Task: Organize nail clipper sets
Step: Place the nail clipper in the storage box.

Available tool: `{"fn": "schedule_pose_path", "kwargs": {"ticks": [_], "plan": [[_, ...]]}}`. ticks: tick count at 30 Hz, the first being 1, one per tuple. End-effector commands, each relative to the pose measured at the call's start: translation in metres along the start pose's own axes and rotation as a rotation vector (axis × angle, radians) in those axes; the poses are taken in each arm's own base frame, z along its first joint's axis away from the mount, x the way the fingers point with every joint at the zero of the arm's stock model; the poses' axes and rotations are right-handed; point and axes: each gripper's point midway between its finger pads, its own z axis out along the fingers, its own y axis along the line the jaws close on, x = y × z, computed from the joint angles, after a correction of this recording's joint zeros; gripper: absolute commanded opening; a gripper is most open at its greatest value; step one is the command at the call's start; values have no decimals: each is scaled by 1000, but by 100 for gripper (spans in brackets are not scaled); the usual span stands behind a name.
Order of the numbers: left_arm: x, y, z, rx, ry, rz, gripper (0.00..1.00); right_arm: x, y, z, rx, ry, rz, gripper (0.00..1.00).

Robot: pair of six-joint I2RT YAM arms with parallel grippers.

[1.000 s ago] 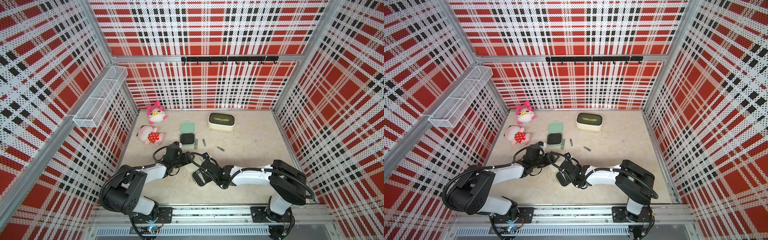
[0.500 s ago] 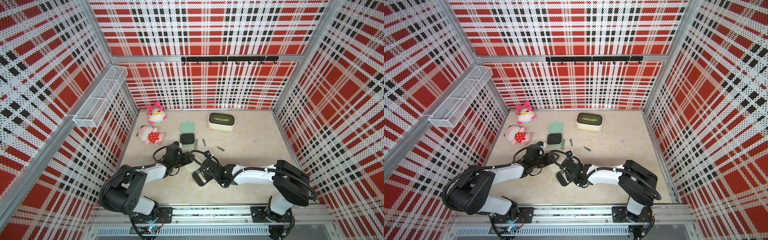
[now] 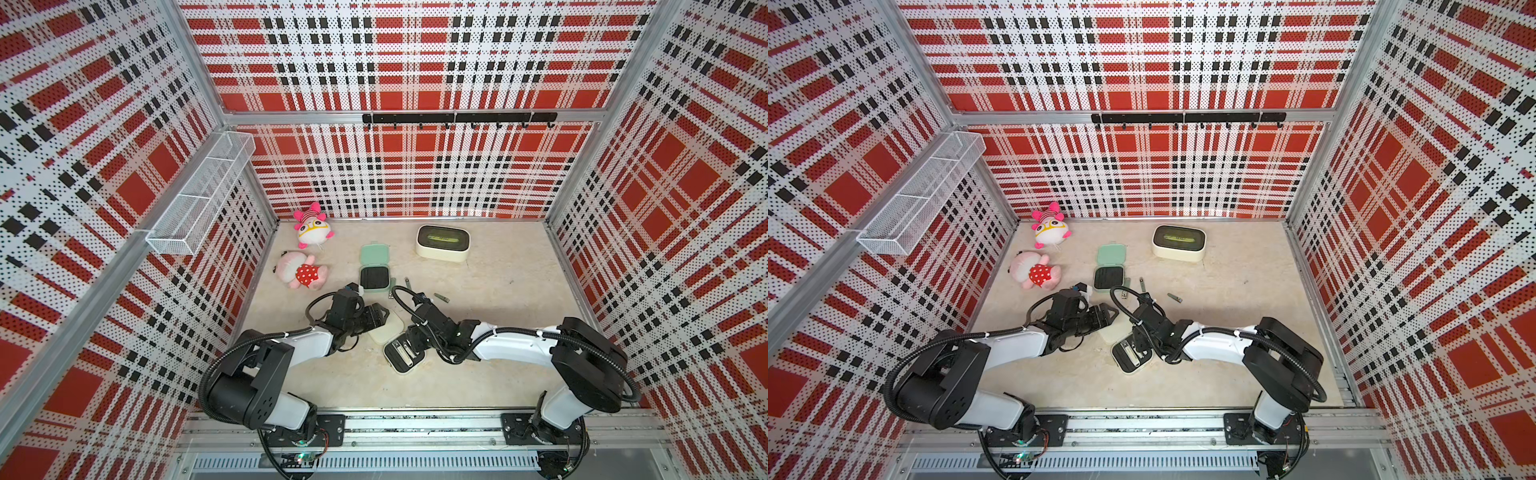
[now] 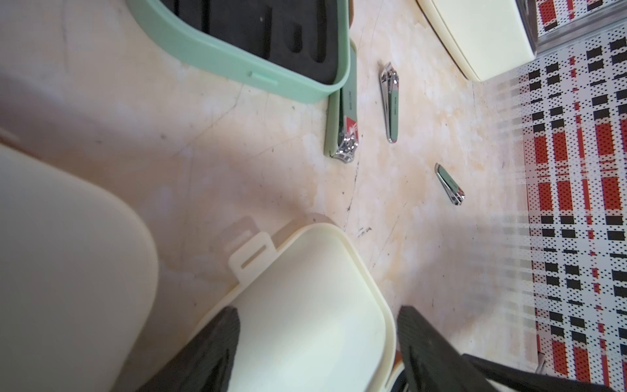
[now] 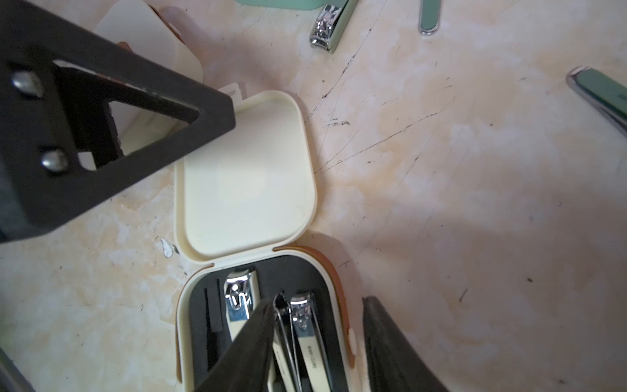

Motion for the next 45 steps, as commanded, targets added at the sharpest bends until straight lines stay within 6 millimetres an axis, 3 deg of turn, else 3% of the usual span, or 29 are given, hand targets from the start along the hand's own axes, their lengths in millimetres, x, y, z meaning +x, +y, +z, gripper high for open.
{"fn": "schedule_pose_path", "kwargs": {"ticks": [1,33,45], "plan": [[20,23,3,-77,65,-18,78,6,-1,7,-4,17,17,47],[21,24,4,-79,73,-14,78,9,-15,22,37,37,55,44],[20,25,5,-82,72,-15,78,26,-24,22,43,66,60,42]]}}
